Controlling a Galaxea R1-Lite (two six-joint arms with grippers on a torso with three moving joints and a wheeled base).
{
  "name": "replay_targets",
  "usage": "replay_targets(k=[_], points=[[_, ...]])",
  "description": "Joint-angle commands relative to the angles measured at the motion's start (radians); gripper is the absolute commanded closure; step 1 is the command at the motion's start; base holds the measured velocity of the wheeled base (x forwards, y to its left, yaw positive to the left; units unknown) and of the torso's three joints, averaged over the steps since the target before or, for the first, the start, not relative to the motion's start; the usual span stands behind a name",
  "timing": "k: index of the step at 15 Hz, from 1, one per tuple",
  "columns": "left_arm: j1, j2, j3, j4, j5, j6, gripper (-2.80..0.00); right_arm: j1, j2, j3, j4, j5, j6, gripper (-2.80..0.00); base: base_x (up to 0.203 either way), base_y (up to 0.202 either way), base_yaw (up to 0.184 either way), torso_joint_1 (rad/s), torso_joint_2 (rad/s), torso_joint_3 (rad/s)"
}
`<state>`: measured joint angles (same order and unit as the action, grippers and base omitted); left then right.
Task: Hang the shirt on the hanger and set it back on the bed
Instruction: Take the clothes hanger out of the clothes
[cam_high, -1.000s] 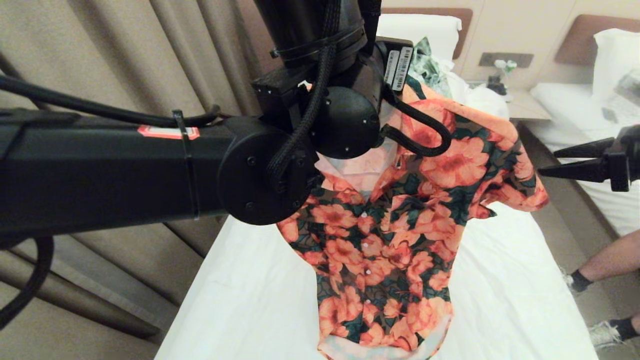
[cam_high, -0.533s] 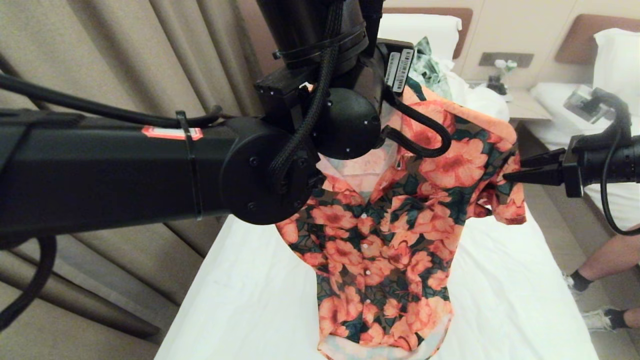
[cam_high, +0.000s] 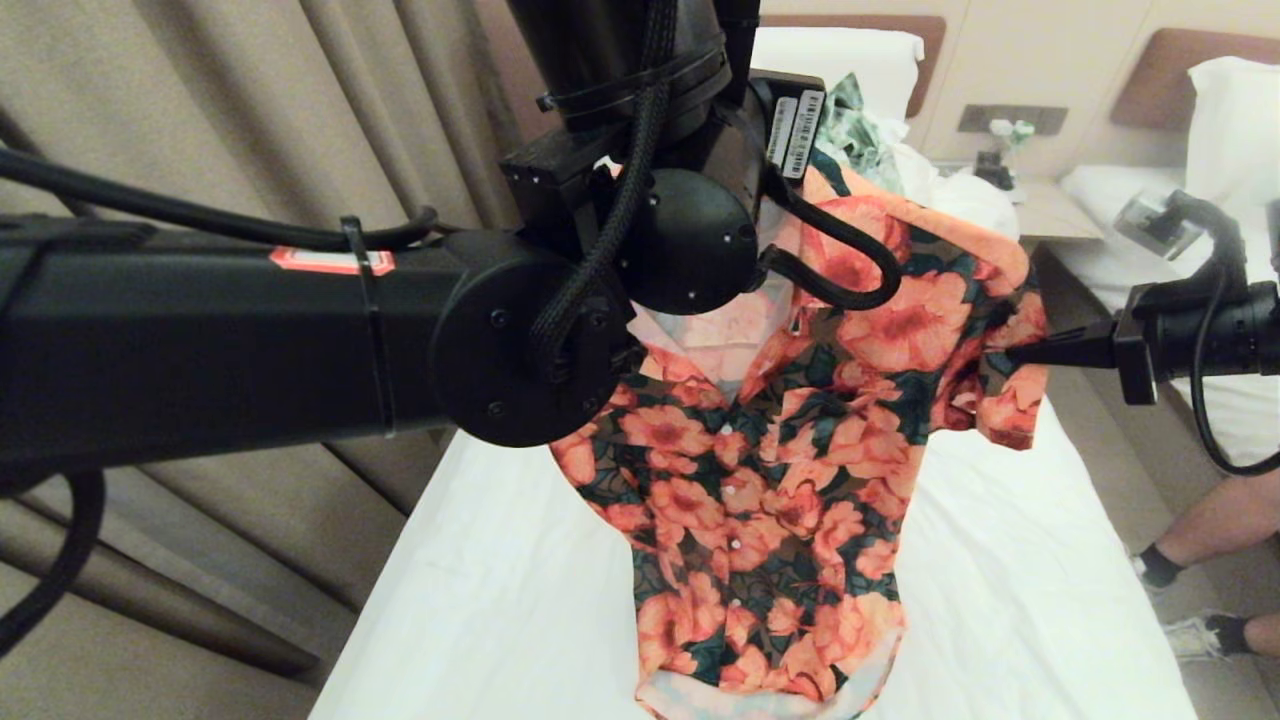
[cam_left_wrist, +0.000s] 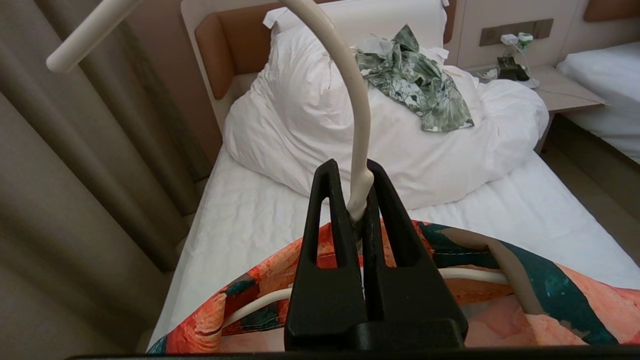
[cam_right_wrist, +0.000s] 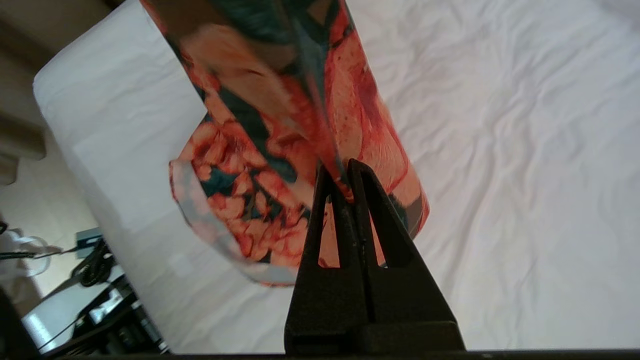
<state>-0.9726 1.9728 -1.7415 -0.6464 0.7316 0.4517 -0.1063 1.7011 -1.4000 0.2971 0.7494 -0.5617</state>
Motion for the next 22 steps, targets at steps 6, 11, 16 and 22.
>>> replay_targets(k=[6,11,16,22], points=[[0.003,0.002,-0.007,-0.004,0.005,0.002,0.00,-0.052,0.004,0.043,0.064,-0.080,-0.051,0.00,0.000,0.000,0.000,0.000,0.00,0.000],[0.003,0.005,-0.004,-0.006,0.005,0.002,0.00,-0.052,0.021,0.055,0.065,-0.136,-0.053,0.00,0.000,0.000,0.000,0.000,0.00,0.000],[0.003,0.005,0.000,-0.007,0.006,0.002,0.00,-0.059,-0.011,0.052,0.072,-0.134,-0.109,-2.80,0.000,0.000,0.000,0.000,0.00,0.000],[-0.003,0.003,0.000,-0.007,0.006,0.002,0.00,0.015,0.068,0.013,-0.113,-0.070,-0.132,-2.80,0.000,0.000,0.000,0.000,0.00,0.000]])
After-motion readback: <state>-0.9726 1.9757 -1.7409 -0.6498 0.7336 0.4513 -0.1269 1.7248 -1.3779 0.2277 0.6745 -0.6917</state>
